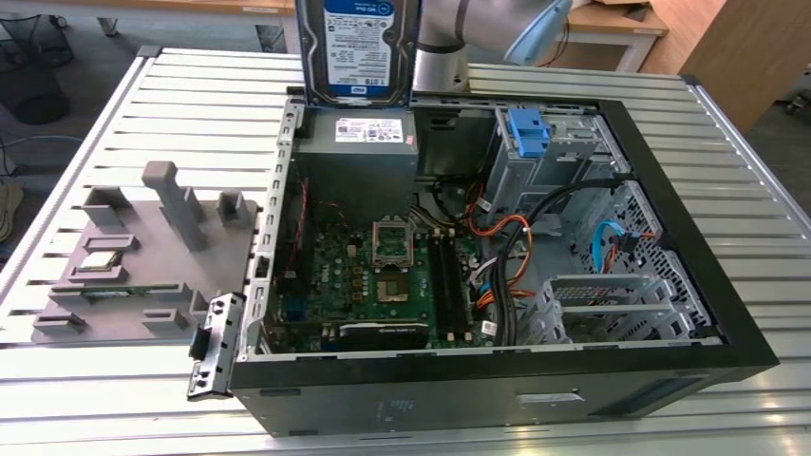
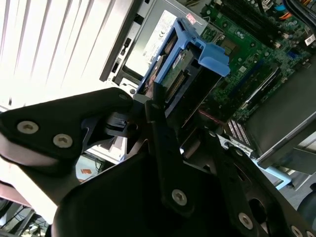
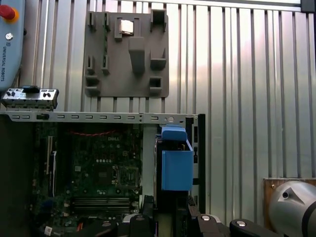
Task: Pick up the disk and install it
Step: 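Pick up the disk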
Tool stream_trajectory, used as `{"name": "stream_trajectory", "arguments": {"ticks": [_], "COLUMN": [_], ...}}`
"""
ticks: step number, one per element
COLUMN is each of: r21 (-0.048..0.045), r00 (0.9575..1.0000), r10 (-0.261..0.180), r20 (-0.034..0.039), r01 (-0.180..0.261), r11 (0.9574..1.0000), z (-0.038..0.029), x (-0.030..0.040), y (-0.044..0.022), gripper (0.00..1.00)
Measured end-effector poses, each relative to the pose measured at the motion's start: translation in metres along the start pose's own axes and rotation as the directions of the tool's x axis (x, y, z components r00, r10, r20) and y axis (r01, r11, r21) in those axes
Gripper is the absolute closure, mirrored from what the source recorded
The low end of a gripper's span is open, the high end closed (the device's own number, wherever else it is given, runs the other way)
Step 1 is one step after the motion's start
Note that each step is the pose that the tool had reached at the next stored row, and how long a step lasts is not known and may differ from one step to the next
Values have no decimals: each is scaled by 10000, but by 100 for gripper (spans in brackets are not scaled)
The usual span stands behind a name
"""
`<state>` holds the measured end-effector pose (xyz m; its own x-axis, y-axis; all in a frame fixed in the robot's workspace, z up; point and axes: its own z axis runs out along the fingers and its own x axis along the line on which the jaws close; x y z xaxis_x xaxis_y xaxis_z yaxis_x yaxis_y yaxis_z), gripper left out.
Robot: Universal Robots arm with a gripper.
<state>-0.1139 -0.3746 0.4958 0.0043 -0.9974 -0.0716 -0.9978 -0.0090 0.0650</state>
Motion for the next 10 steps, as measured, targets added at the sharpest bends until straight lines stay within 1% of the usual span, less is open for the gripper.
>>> {"name": "stream_trajectory", "arguments": {"ticks": [10], "r21": [0], "r00": [10000], "r10": [-1], "r20": [0], "r01": [1], "r11": [10000], "z": [-12], "x": [1], "y": [-182], "gripper": [65]}}
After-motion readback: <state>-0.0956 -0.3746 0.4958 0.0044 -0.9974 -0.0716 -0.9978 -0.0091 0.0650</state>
